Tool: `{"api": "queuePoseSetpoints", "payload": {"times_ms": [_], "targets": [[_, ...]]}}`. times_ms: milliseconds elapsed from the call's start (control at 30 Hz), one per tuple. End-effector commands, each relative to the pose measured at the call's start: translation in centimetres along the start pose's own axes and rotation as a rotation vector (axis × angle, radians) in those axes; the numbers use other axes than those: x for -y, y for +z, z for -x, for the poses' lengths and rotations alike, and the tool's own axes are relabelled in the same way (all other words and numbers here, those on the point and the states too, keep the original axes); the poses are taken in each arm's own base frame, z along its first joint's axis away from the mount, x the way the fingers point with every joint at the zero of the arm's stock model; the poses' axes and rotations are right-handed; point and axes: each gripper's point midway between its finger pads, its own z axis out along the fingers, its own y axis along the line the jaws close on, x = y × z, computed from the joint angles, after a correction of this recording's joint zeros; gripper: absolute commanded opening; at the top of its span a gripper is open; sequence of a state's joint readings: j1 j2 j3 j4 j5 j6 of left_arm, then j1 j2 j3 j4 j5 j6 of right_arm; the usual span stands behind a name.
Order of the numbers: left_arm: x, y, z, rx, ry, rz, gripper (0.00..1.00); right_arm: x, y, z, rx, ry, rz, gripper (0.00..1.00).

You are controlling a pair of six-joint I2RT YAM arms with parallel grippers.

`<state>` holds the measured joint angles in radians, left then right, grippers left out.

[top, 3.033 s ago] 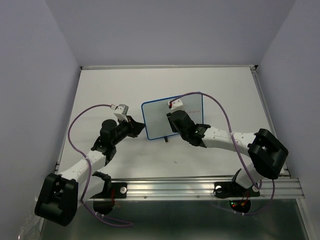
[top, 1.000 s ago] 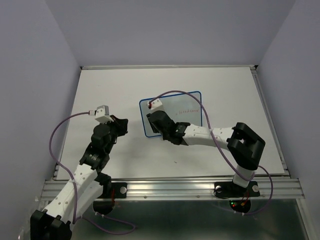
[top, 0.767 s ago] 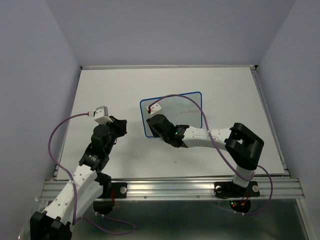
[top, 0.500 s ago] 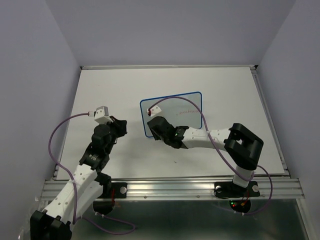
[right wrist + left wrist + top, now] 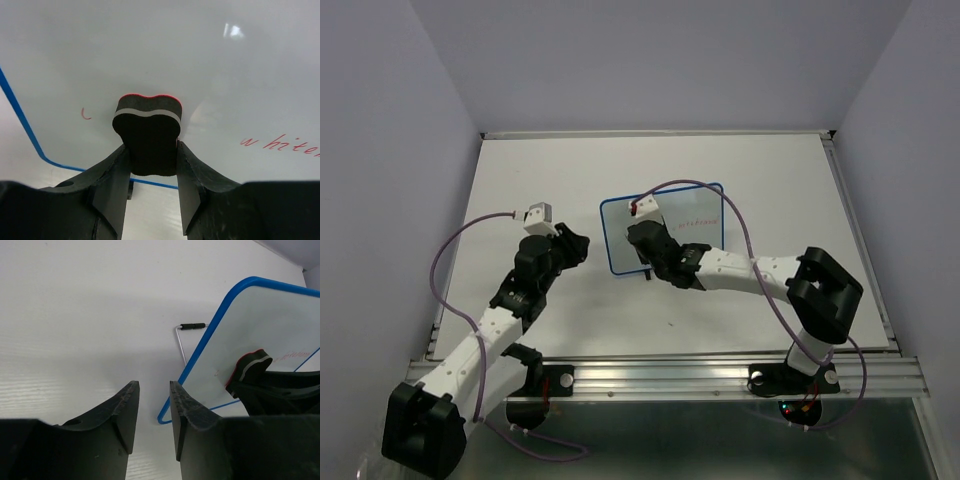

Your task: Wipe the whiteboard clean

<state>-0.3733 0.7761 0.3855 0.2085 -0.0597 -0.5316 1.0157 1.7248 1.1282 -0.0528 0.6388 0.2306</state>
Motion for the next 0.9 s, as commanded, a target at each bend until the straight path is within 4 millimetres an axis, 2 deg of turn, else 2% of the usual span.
{"api": "queuePoseSetpoints", "payload": {"times_ms": [0, 133, 367, 467, 533, 633, 700, 800, 833, 867], "targets": [[4.2, 1.3, 2.4, 0.025, 0.045, -0.153, 0.45, 3.3, -0.7, 2.7, 0.069, 0.056, -0.082, 0.01], [5.4, 3.0, 1.9, -0.016, 0.076, -0.204, 0.45, 5.4, -0.7, 2.5, 0.064, 0.093, -0.103, 0.01], [7.4, 5.5, 2.5, -0.009, 0.122, -0.290, 0.44, 8.5, -1.3, 2.3, 0.072, 0.139, -0.137, 0.01], [8.8, 5.6, 2.9, 0.002, 0.145, -0.364, 0.44, 10.9, -1.3, 2.2, 0.075, 0.174, -0.183, 0.01], [8.8, 6.1, 2.7, -0.006, 0.145, -0.361, 0.35, 12.0, -1.3, 1.4, 0.066, 0.193, -0.200, 0.01], [9.4, 6.1, 2.5, -0.017, 0.153, -0.398, 0.34, 13.4, -1.9, 1.3, 0.075, 0.212, -0.223, 0.01], [9.5, 6.2, 2.2, -0.022, 0.156, -0.415, 0.29, 14.8, -2.3, 1.5, 0.086, 0.227, -0.252, 0.01], [9.5, 6.3, 2.0, -0.024, 0.163, -0.418, 0.26, 15.9, -2.7, 1.2, 0.089, 0.238, -0.270, 0.01], [9.5, 6.3, 2.1, -0.021, 0.169, -0.420, 0.25, 15.7, -2.7, 0.7, 0.079, 0.234, -0.257, 0.01], [9.6, 6.3, 2.0, -0.023, 0.171, -0.424, 0.25, 15.5, -2.6, 1.3, 0.103, 0.250, -0.244, 0.01]]}}
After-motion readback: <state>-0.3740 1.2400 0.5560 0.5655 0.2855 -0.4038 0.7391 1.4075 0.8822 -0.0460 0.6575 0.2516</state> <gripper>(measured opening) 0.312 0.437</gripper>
